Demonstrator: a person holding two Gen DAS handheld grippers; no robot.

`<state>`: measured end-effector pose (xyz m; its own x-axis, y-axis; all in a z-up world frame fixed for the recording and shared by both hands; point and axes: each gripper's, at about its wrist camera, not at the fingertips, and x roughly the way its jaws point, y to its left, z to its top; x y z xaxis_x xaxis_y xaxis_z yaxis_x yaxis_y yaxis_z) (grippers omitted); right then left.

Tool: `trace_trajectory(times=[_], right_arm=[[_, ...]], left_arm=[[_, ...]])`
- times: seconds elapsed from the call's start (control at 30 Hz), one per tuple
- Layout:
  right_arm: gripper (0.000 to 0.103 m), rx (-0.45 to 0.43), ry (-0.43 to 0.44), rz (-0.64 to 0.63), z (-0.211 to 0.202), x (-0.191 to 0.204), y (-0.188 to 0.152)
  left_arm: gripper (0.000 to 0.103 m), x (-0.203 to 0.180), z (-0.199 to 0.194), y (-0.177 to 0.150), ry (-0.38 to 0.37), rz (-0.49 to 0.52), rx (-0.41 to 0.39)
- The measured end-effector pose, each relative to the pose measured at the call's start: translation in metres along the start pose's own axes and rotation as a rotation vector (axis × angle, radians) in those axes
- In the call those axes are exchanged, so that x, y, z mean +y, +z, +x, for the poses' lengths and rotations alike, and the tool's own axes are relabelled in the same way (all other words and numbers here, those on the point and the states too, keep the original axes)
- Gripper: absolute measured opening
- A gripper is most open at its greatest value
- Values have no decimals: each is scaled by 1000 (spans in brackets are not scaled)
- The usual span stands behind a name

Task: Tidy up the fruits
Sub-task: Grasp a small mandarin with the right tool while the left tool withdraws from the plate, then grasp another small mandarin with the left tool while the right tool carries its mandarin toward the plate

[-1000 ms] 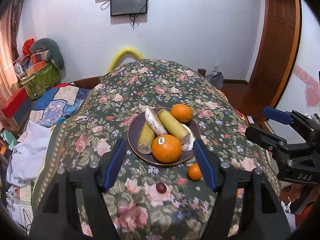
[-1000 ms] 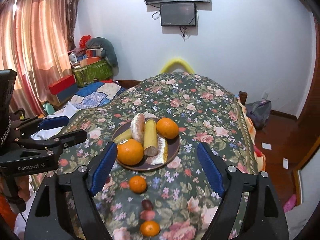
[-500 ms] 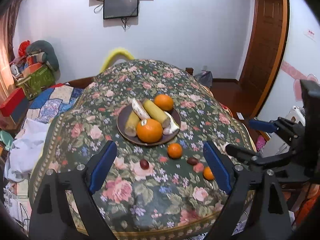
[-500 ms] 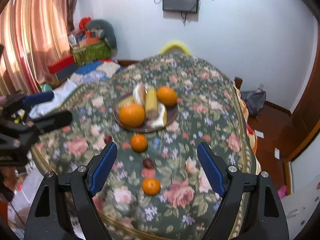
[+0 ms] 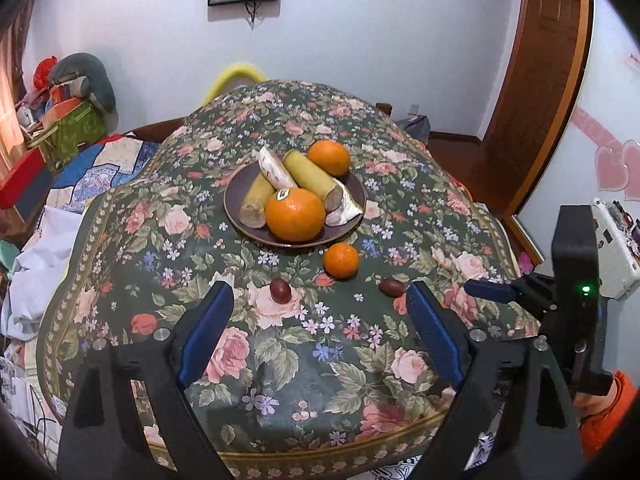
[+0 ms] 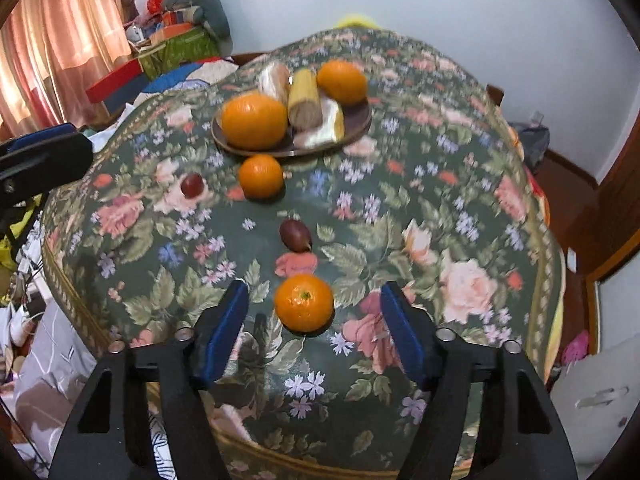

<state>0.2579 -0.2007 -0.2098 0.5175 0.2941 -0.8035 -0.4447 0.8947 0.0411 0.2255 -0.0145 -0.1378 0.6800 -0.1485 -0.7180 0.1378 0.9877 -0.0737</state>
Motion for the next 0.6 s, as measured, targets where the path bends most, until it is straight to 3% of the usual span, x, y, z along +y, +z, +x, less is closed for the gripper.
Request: trace_trajectory(times=[0.1,0.27,0.5,0.6], right_arm=[[53,33,11,9,12,-3,-3],[31,39,48,18,18,-5,-4],[31,-17,44,18,4,-7,1],[31,-49,42,28,-4,-12,6]], left_arm=[[89,2,7,-2,10,0,12],[89,3,17,-3,14,1,27],[88,4,31,0,17,-9,40],[80,4,40,2,3,-13,57]])
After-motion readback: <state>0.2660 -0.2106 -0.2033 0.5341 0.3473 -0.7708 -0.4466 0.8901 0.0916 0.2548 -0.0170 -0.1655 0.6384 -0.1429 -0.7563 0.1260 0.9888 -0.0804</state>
